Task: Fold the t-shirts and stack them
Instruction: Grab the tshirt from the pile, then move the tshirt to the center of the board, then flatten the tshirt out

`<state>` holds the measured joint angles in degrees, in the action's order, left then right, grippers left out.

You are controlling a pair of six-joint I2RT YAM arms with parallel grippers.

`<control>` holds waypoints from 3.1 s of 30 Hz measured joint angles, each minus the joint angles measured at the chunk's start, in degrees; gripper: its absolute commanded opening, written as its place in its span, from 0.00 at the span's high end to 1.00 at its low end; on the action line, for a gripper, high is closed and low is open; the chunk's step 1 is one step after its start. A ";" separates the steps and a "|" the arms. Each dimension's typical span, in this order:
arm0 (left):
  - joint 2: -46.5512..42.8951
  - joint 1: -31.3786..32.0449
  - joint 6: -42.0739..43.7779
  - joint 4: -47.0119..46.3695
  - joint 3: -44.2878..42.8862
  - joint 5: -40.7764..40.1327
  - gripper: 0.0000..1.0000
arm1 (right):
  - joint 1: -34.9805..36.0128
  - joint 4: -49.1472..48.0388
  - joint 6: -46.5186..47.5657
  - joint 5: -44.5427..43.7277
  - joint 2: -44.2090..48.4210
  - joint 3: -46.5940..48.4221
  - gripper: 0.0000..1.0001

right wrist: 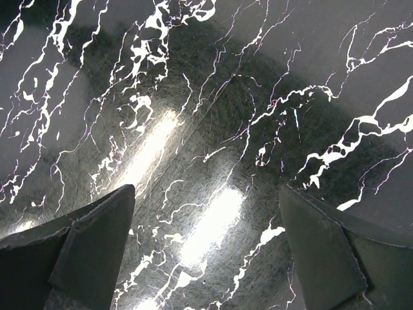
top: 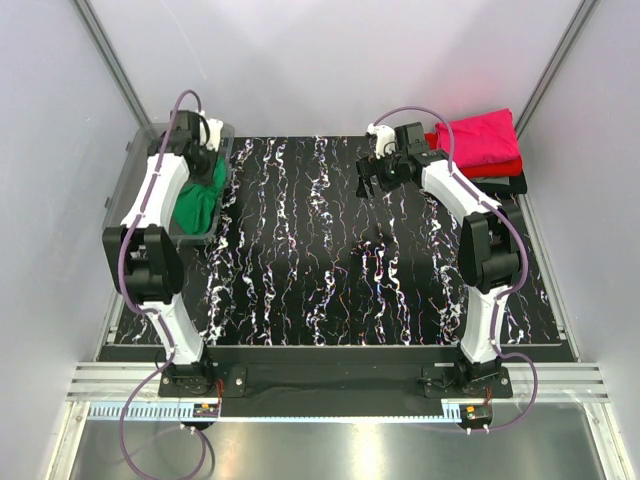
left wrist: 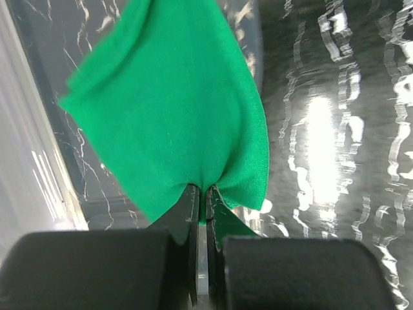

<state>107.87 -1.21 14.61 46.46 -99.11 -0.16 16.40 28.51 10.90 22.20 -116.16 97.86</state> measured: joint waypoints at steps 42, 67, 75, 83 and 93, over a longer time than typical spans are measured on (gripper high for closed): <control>-2.40 25.11 -6.08 -6.69 3.58 12.22 0.37 | 0.11 -0.52 13.55 -3.56 22.49 -18.80 0.15; -31.08 16.59 -5.16 -4.50 27.78 6.99 0.45 | 20.48 1.36 48.92 11.13 4.00 -7.43 0.27; -38.36 15.37 -5.18 -4.11 30.91 8.11 0.43 | 25.03 -0.42 61.94 9.75 3.93 -7.93 0.37; -43.43 10.60 -5.68 -4.52 32.11 8.94 0.41 | 27.43 -0.35 66.16 7.26 -0.50 -8.15 0.46; -45.64 9.14 -6.56 -4.07 34.47 10.62 0.40 | 27.52 1.03 67.36 3.10 -7.23 -4.52 0.87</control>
<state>62.24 7.92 8.05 42.39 -64.64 10.46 43.92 29.54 78.26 25.30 -123.39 93.34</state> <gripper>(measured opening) 0.599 0.205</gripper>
